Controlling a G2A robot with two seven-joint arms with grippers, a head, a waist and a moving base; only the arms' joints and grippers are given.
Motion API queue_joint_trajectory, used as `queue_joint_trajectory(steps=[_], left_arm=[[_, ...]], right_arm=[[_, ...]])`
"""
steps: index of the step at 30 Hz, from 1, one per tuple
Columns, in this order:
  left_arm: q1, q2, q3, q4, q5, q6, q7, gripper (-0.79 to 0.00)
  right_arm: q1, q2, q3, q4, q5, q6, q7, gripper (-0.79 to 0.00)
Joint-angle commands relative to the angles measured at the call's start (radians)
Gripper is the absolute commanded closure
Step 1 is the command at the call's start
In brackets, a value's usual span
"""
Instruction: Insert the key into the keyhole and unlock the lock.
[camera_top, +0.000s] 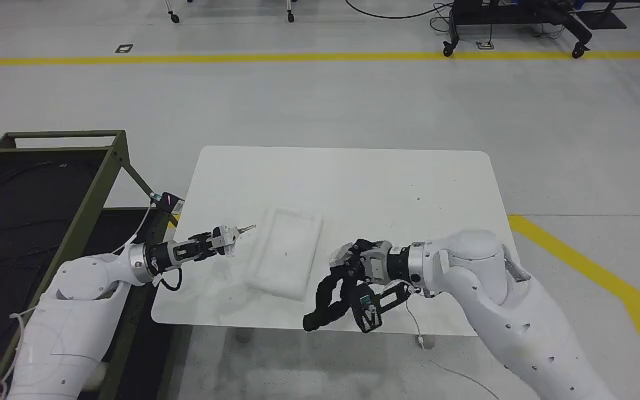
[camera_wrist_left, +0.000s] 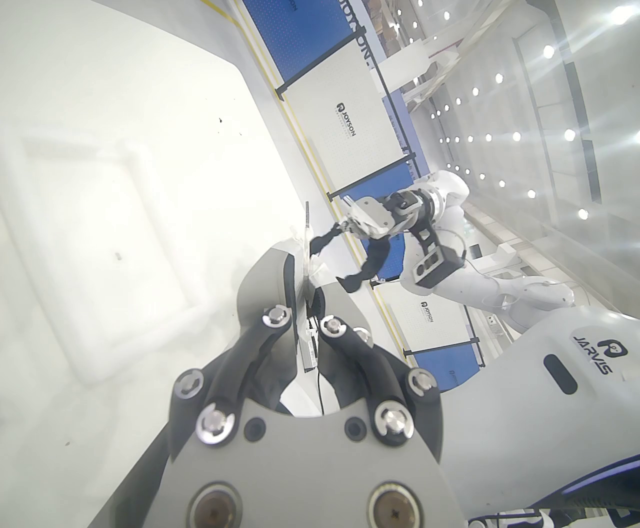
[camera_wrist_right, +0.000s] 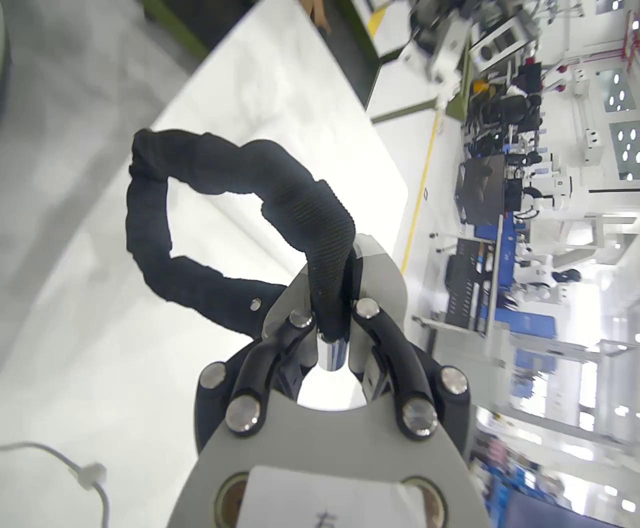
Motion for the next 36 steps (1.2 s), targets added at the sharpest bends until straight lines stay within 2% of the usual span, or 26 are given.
queue_joint_trajectory(steps=[1, 5, 10, 22, 25, 27, 32, 36], left_arm=[[0.000, 0.000, 0.000, 0.000, 0.000, 0.000, 0.000, 0.000], [0.000, 0.000, 0.000, 0.000, 0.000, 0.000, 0.000, 0.000], [0.000, 0.000, 0.000, 0.000, 0.000, 0.000, 0.000, 0.000], [0.000, 0.000, 0.000, 0.000, 0.000, 0.000, 0.000, 0.000], [0.000, 0.000, 0.000, 0.000, 0.000, 0.000, 0.000, 0.000], [0.000, 0.000, 0.000, 0.000, 0.000, 0.000, 0.000, 0.000], [0.000, 0.000, 0.000, 0.000, 0.000, 0.000, 0.000, 0.000], [0.000, 0.000, 0.000, 0.000, 0.000, 0.000, 0.000, 0.000]], right_arm=[[0.007, 0.001, 0.013, 0.062, 0.109, -0.017, -0.106, 0.000], [0.040, -0.004, -0.021, 0.216, 0.285, -0.025, -0.325, 0.000], [0.104, -0.015, -0.172, 0.304, 0.630, -0.025, -0.325, 0.000], [0.103, -0.016, -0.183, 0.306, 0.664, -0.018, -0.331, 0.000], [0.049, -0.029, -0.217, 0.312, 0.964, -0.025, -0.325, 0.000], [0.042, -0.041, -0.280, 0.315, 1.164, -0.025, -0.321, 0.000], [0.074, -0.072, -0.470, 0.298, 1.654, -0.025, -0.216, 0.000], [0.117, -0.106, -0.574, 0.331, 2.010, -0.025, -0.096, 0.000]])
